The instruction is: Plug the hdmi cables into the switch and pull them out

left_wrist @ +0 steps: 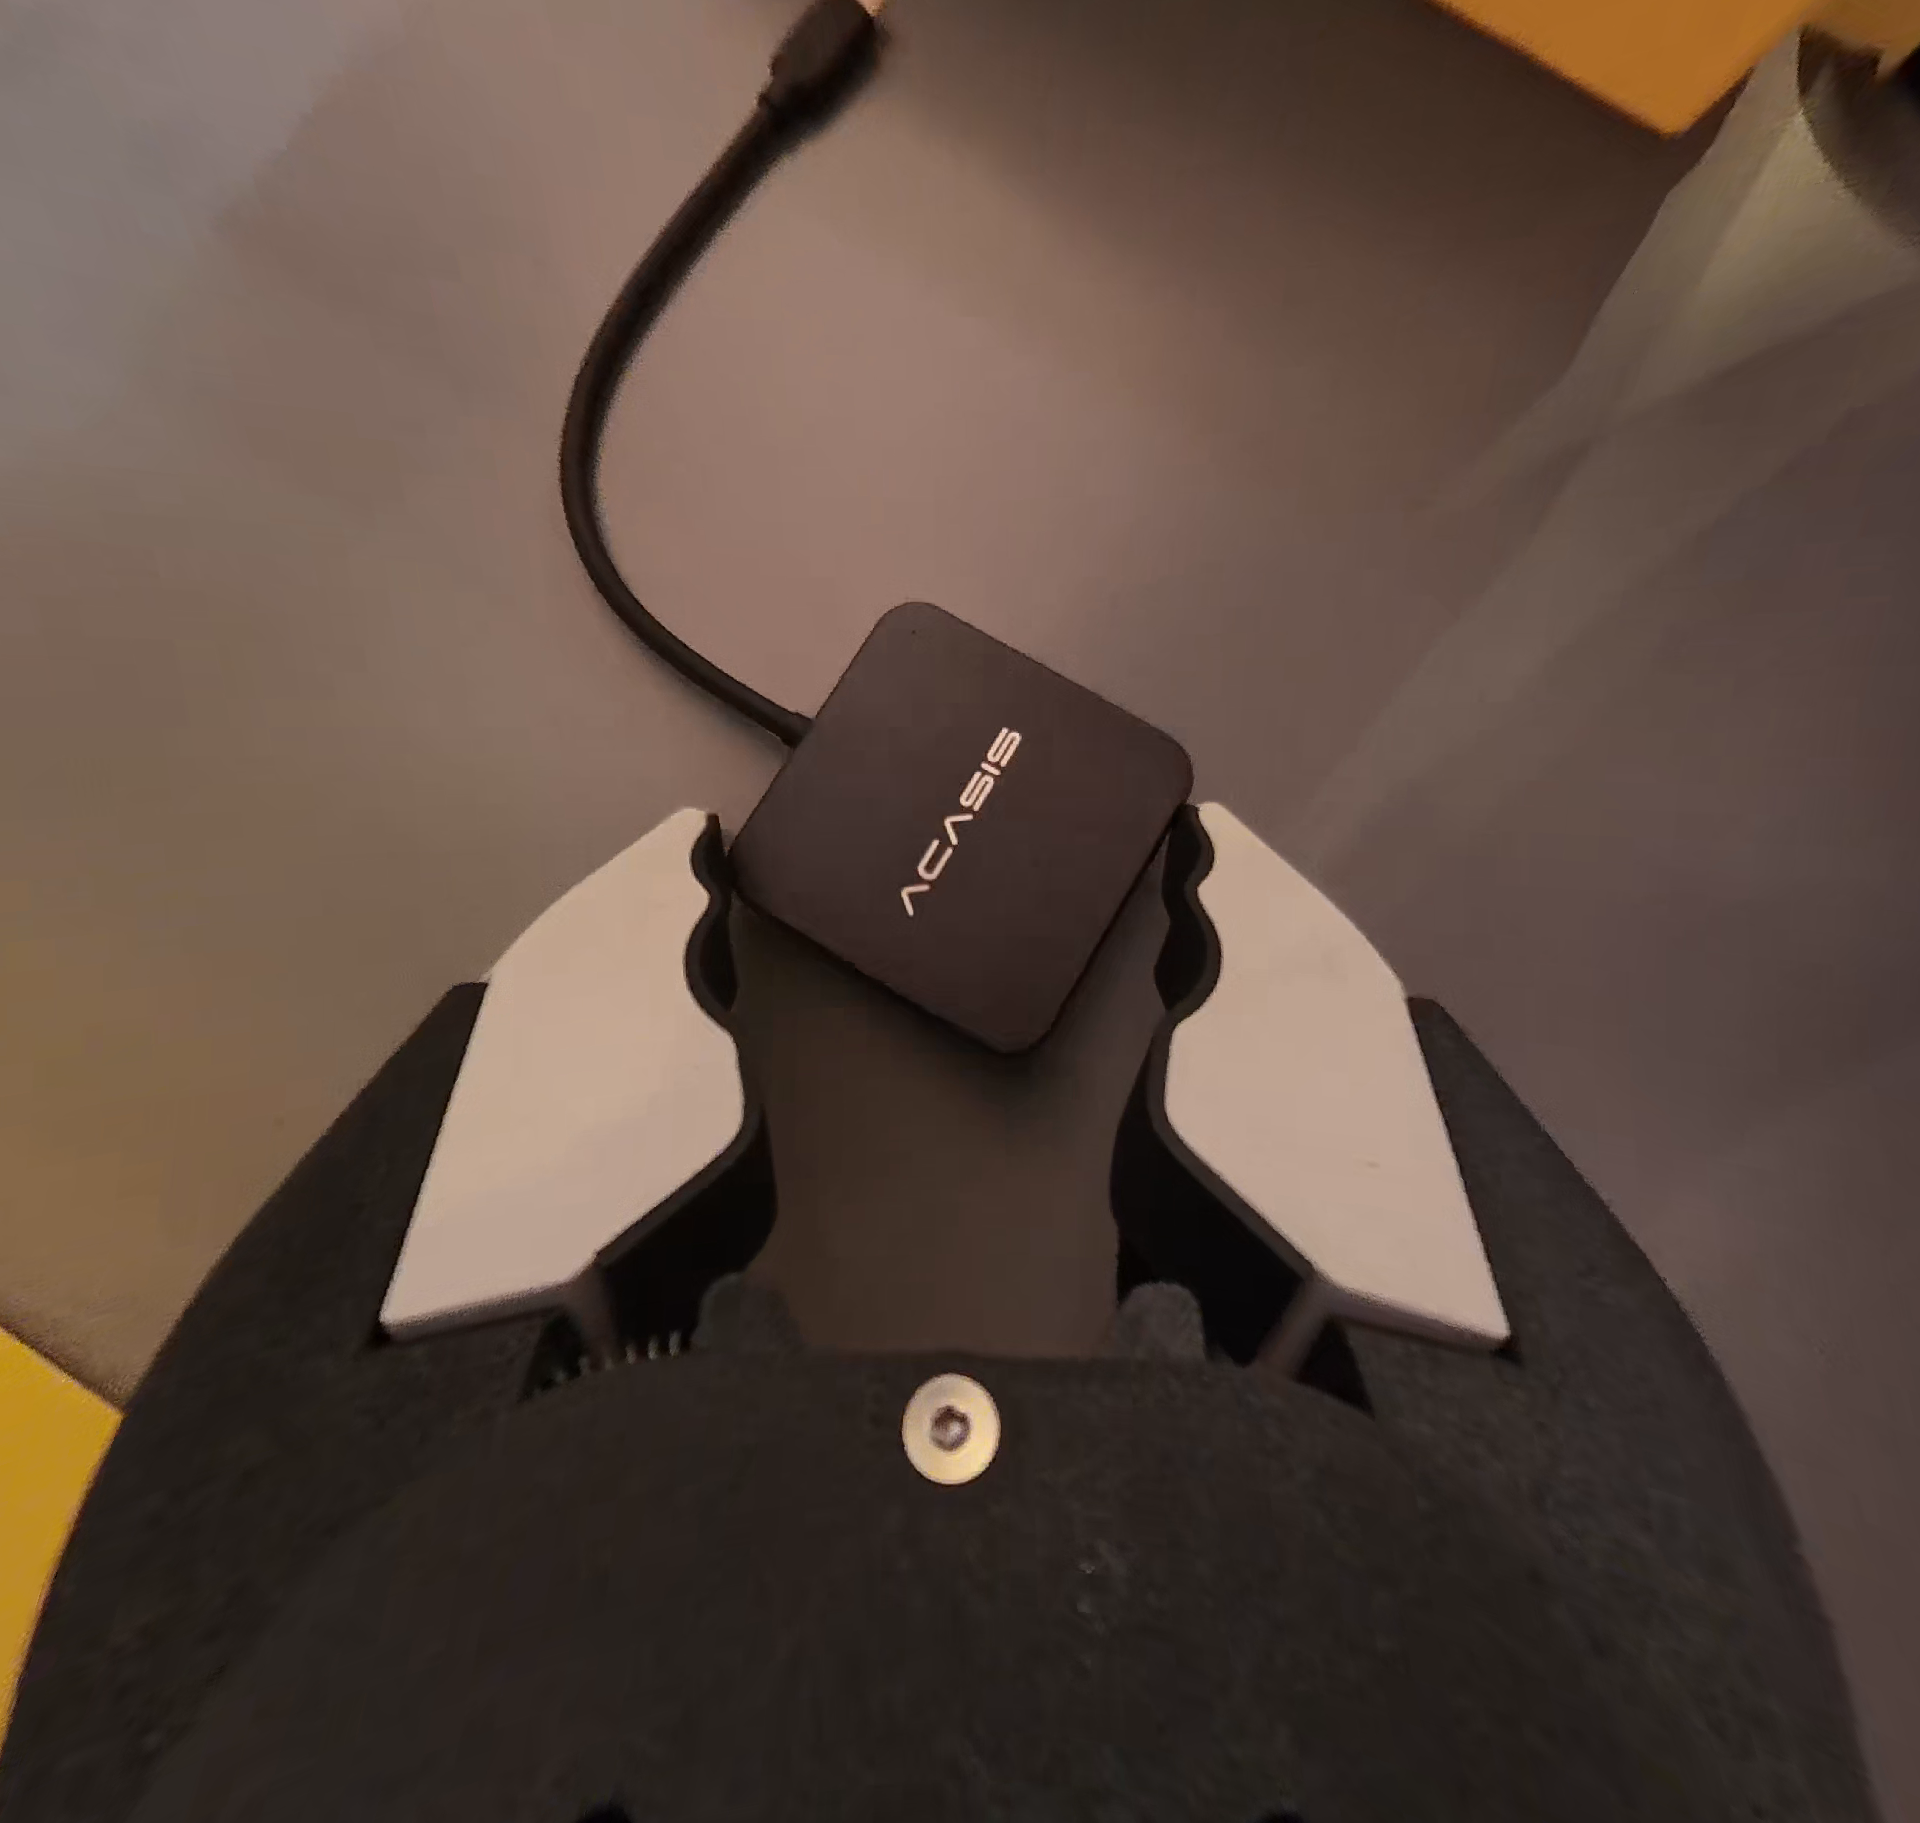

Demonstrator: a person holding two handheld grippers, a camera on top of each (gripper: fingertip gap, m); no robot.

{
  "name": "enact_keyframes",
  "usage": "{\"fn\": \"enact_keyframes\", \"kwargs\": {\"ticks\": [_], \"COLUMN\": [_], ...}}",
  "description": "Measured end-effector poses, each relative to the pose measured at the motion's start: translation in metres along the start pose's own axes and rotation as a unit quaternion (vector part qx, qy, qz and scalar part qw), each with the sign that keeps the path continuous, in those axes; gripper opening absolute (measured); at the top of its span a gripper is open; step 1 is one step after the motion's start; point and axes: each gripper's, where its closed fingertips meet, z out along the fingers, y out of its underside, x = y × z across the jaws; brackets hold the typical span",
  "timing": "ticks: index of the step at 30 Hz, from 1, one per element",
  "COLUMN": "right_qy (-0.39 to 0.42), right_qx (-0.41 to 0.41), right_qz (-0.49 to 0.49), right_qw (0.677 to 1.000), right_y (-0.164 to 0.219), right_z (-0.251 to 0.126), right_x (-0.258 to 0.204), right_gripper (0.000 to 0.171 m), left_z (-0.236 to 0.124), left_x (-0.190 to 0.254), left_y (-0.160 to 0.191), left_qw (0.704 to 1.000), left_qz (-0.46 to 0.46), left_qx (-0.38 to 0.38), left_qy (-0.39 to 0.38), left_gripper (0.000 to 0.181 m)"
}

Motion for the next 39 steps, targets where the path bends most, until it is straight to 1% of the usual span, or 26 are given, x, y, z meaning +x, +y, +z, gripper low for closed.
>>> {"fn": "enact_keyframes", "kwargs": {"ticks": [4, 6, 8, 10, 13, 17, 23, 28, 32, 36, 39], "right_qy": [-0.006, -0.010, -0.012, -0.012, -0.008, -0.001, 0.005, 0.001, 0.000, -0.001, -0.001], "right_qx": [-0.002, -0.005, -0.006, -0.006, -0.005, 0.001, 0.009, 0.005, 0.007, 0.007, 0.002], "right_qz": [0.000, -0.001, -0.002, -0.003, -0.003, -0.005, -0.011, -0.015, -0.014, -0.011, -0.005], "right_qw": [1.000, 1.000, 1.000, 1.000, 1.000, 1.000, 1.000, 1.000, 1.000, 1.000, 1.000], "right_y": [0.004, 0.006, 0.007, 0.008, 0.006, 0.000, -0.009, -0.010, -0.010, -0.009, -0.005], "right_z": [0.002, 0.003, 0.003, 0.001, -0.002, -0.008, -0.014, -0.014, -0.015, -0.015, -0.013], "right_x": [-0.002, -0.003, -0.003, -0.003, 0.000, 0.004, 0.007, 0.006, 0.006, 0.006, 0.006], "right_gripper": [0.024, 0.024, 0.024, 0.024, 0.024, 0.024, 0.024, 0.024, 0.024, 0.024, 0.024], "left_z": [-0.003, -0.005, -0.006, -0.006, -0.004, -0.002, -0.002, -0.003, -0.004, -0.013, -0.022], "left_x": [0.007, 0.009, 0.006, 0.005, 0.008, 0.007, 0.008, 0.008, 0.003, 0.004, -0.004], "left_y": [0.004, 0.005, 0.006, 0.011, 0.012, 0.012, 0.013, 0.012, 0.008, -0.002, -0.010], "left_qw": [0.999, 0.995, 0.988, 0.977, 0.963, 0.945, 0.940, 0.941, 0.947, 0.959, 0.962], "left_qz": [0.027, 0.065, 0.109, 0.142, 0.178, 0.208, 0.213, 0.204, 0.210, 0.171, 0.172], "left_qx": [-0.038, -0.071, -0.113, -0.157, -0.197, -0.239, -0.254, -0.262, -0.239, -0.215, -0.200], "left_qy": [0.023, 0.028, 0.017, 0.024, 0.054, 0.075, 0.077, 0.065, 0.049, 0.070, 0.064], "left_gripper": [0.076, 0.073, 0.073, 0.073, 0.067, 0.067, 0.068, 0.067, 0.066, 0.066, 0.066]}}
